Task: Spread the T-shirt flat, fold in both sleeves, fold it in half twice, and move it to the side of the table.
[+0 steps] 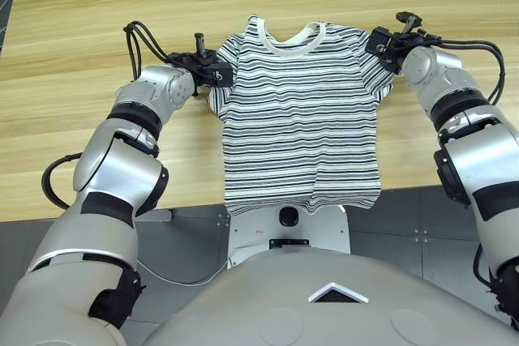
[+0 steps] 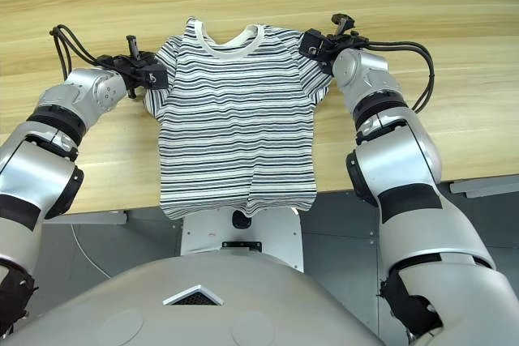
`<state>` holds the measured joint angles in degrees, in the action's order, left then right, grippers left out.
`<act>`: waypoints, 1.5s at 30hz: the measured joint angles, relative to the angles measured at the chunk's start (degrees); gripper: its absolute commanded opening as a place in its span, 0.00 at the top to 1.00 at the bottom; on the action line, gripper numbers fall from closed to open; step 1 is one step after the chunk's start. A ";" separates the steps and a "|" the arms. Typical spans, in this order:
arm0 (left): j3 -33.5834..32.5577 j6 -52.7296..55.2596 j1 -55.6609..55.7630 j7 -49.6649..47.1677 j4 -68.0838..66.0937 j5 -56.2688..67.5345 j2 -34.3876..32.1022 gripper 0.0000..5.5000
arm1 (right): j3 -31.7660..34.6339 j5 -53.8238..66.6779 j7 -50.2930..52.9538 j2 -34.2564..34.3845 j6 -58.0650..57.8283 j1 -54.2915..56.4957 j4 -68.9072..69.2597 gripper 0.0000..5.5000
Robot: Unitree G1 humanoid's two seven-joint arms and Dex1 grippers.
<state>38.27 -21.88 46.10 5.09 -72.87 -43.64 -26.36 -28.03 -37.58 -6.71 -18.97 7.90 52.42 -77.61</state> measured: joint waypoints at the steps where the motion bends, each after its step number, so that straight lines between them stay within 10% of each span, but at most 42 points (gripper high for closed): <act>1: 0.16 0.06 0.00 -0.23 -0.03 -0.03 -0.01 0.89 | -0.54 -0.70 0.01 0.00 -0.45 0.20 -0.08 0.32; 15: -6.49 -0.11 0.42 -9.99 -2.20 4.77 -0.84 0.89 | -3.57 -5.90 19.24 -0.68 0.30 3.28 -0.98 0.32; 20: -10.30 -3.49 2.47 -11.34 -0.83 7.62 -1.42 0.89 | 2.79 0.38 22.42 -0.67 7.41 4.29 -0.36 0.32; 25: -28.15 -3.46 0.53 -2.08 2.53 28.36 -0.84 0.83 | 16.00 16.11 13.36 0.18 14.36 2.18 4.39 0.32; 30: -42.65 3.70 -12.57 3.48 7.81 45.33 2.51 0.68 | 20.88 25.55 6.24 0.93 18.65 -17.29 25.65 0.32; 45: -48.47 33.27 -26.82 14.49 37.39 63.24 15.33 0.58 | 20.40 25.57 4.53 4.65 8.75 -31.38 49.58 0.32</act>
<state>-10.20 11.39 19.29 19.58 -35.48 19.59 -11.03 -7.63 -12.01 -2.19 -14.32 16.65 21.04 -28.03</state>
